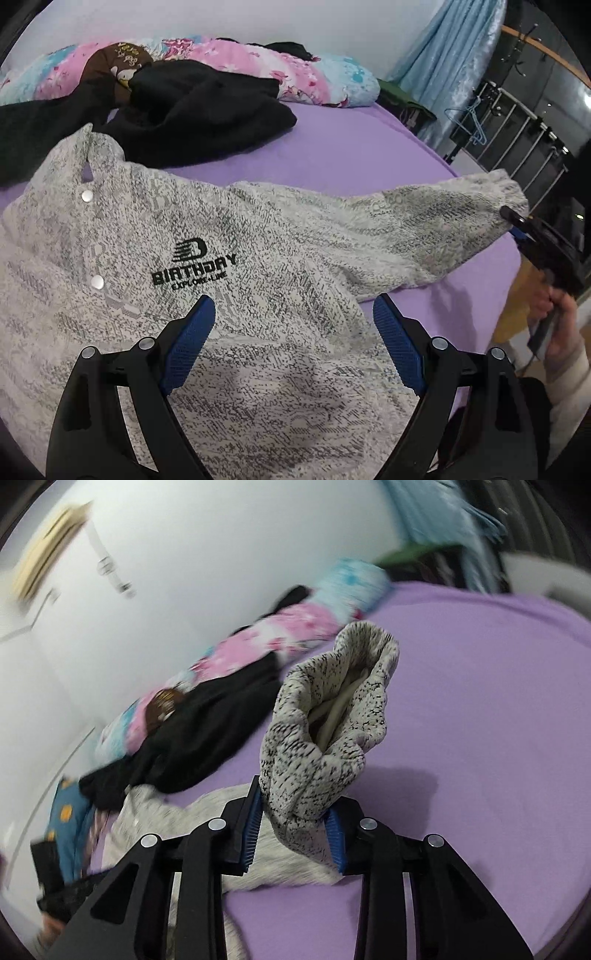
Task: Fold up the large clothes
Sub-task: 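Lift the held cuff up with the right gripper, then bring the left gripper to the cuff held by the right gripper and grasp it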
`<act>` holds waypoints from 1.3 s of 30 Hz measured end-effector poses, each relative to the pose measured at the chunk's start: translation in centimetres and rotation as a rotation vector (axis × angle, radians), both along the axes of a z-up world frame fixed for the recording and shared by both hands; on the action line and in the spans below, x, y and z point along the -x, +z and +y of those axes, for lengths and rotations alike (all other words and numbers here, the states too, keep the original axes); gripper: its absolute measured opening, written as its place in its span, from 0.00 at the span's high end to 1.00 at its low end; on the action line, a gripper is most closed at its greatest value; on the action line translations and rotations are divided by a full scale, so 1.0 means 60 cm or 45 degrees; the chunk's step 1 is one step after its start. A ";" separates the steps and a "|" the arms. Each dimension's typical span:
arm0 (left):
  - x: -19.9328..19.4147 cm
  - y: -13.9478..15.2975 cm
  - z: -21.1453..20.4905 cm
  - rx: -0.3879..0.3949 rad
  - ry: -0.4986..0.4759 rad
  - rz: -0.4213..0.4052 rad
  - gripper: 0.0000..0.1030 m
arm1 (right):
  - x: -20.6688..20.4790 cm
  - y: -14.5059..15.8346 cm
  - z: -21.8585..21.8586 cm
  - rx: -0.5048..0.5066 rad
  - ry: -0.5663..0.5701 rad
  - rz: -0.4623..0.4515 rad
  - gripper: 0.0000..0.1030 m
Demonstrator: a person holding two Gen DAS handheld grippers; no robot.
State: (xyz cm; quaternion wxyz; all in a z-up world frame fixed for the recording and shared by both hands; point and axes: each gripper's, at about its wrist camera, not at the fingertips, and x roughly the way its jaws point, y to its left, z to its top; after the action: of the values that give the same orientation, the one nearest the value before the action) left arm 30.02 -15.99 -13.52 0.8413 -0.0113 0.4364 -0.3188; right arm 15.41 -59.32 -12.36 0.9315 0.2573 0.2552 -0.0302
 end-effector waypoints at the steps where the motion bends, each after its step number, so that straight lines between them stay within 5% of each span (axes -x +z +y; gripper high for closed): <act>1: 0.002 0.004 0.003 0.004 0.000 0.000 0.18 | 0.005 0.010 0.027 0.033 0.030 -0.006 0.71; 25: 0.021 0.108 0.086 0.181 0.041 0.025 0.18 | 0.054 0.078 0.373 0.410 0.425 -0.006 0.76; 39: 0.034 0.168 0.170 0.490 0.019 0.155 0.16 | 0.059 0.091 0.544 0.725 0.597 -0.002 0.77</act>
State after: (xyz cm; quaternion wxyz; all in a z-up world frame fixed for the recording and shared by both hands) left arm 27.96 -5.78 -3.41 0.7980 -0.1944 0.4173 -0.3888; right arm 11.85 -26.69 -6.88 0.9476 -0.0775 0.2879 0.1145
